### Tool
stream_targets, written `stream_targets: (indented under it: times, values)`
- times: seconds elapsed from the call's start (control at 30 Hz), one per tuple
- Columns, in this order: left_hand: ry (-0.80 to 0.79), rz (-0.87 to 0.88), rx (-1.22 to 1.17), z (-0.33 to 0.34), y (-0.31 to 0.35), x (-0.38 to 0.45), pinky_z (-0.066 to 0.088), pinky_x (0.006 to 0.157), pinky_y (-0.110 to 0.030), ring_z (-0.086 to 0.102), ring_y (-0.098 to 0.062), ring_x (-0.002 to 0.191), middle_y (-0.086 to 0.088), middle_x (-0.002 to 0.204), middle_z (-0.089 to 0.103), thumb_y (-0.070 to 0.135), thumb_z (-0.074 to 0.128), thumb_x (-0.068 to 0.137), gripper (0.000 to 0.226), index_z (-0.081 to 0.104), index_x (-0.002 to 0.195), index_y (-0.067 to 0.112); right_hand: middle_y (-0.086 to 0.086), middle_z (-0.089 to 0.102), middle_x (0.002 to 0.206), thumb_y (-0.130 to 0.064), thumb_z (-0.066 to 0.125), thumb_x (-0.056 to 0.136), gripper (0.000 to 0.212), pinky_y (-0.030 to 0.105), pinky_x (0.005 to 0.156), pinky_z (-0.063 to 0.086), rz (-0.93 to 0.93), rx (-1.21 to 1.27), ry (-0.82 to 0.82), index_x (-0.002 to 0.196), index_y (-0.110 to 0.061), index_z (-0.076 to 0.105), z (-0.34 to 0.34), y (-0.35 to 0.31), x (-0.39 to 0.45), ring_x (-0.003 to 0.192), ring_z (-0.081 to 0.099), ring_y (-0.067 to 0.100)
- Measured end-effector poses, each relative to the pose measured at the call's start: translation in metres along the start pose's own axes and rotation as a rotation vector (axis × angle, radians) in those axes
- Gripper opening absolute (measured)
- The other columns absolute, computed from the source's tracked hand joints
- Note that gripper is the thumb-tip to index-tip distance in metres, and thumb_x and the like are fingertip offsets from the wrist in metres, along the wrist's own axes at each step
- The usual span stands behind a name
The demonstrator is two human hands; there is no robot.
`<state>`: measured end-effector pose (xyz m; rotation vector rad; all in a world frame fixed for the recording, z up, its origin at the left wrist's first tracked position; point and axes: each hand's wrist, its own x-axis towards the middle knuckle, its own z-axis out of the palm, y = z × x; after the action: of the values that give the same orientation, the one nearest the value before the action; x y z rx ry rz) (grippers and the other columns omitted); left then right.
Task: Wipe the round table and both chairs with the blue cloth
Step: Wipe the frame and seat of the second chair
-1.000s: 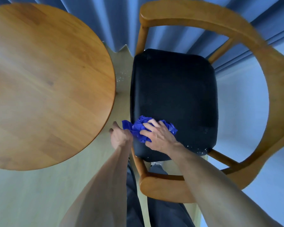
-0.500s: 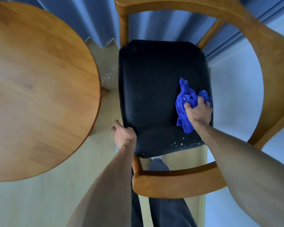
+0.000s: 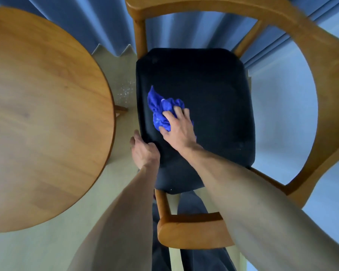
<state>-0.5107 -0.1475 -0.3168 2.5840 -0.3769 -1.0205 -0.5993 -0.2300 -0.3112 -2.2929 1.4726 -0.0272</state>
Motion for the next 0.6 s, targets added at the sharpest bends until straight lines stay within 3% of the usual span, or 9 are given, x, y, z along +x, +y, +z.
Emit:
stream_targets:
  times: [0.17, 0.37, 0.6]
  values:
    - [0.009, -0.036, -0.004, -0.014, -0.010, 0.013, 0.045, 0.099, -0.040, 0.050, -0.036, 0.121, -0.015, 0.141, 0.044, 0.001, 0.040, 0.082, 0.069, 0.030, 0.148, 0.017, 0.001, 0.055, 0.122, -0.035, 0.069, 0.080, 0.038, 0.042, 0.077, 0.048, -0.008, -0.078, -0.002, 0.115, -0.023, 0.061, 0.003, -0.022, 0.057, 0.109, 0.046, 0.029]
    - [0.040, -0.036, 0.004, -0.030, -0.013, 0.017, 0.047, 0.095, -0.043, 0.053, -0.037, 0.117, -0.018, 0.137, 0.047, 0.000, 0.044, 0.082, 0.065, 0.034, 0.146, 0.011, 0.001, 0.054, 0.101, -0.036, 0.072, 0.066, 0.034, 0.032, 0.053, 0.044, -0.083, -0.069, 0.032, 0.093, -0.018, 0.062, 0.005, 0.005, 0.012, 0.090, 0.047, 0.026]
    - [0.071, -0.002, 0.088, -0.024, -0.009, 0.007, 0.044, 0.088, -0.040, 0.056, -0.038, 0.112, -0.020, 0.132, 0.052, 0.002, 0.043, 0.085, 0.058, 0.038, 0.142, 0.011, 0.002, 0.048, 0.104, -0.057, 0.056, 0.068, 0.036, 0.027, 0.050, 0.034, -0.388, -0.146, -0.206, 0.084, -0.025, 0.059, 0.001, 0.021, -0.060, 0.101, 0.048, 0.024]
